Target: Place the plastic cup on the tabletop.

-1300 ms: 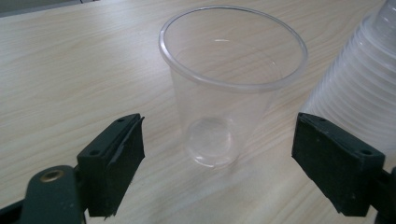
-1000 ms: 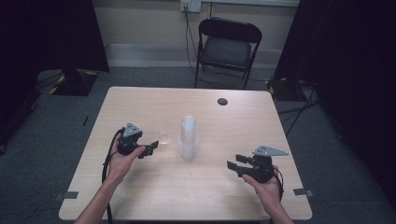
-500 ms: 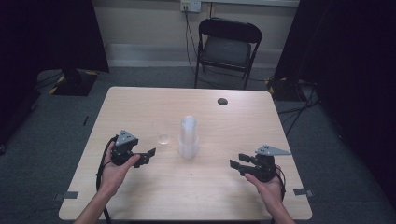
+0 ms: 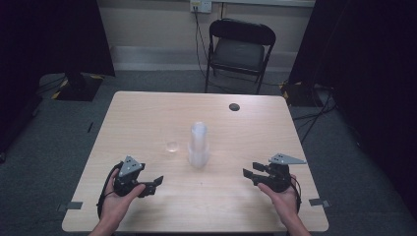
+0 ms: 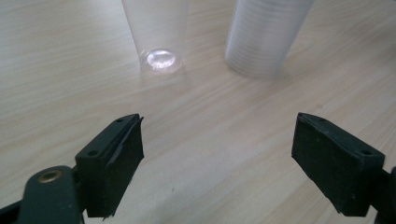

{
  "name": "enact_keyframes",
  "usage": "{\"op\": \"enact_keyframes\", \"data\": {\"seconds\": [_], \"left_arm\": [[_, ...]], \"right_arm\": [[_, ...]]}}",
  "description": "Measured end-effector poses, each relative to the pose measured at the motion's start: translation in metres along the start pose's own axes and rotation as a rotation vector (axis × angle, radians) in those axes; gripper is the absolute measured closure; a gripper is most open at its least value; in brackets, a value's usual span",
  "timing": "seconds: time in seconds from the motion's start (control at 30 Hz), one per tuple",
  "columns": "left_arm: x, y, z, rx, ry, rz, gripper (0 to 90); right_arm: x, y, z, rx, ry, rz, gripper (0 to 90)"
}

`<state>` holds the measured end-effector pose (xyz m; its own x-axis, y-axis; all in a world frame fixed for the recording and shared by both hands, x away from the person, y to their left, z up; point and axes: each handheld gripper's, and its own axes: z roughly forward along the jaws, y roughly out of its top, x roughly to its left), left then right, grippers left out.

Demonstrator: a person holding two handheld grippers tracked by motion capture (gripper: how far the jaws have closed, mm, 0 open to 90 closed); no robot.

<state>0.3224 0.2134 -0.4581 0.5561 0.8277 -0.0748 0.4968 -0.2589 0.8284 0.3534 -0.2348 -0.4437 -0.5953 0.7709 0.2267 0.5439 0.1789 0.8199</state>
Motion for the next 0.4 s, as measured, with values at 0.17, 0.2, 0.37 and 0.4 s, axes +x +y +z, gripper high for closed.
{"op": "enact_keyframes", "data": {"seconds": [0.17, 0.2, 0.37, 0.4], "left_arm": [[0.003, -0.009, 0.003, 0.004, 0.000, -0.013, 16.9], [0.003, -0.010, 0.003, 0.008, -0.015, -0.009, 16.9], [0.002, -0.014, -0.001, -0.001, -0.026, 0.001, 16.9], [0.001, -0.015, 0.000, 0.001, -0.029, 0.001, 16.9]], "right_arm": [[0.000, -0.002, 0.003, 0.015, -0.018, -0.013, 44.4], [-0.001, -0.003, 0.004, 0.019, -0.021, -0.011, 43.8], [-0.004, -0.007, 0.009, 0.031, -0.051, -0.023, 38.2], [-0.005, -0.008, 0.010, 0.035, -0.070, -0.035, 35.9]]}}
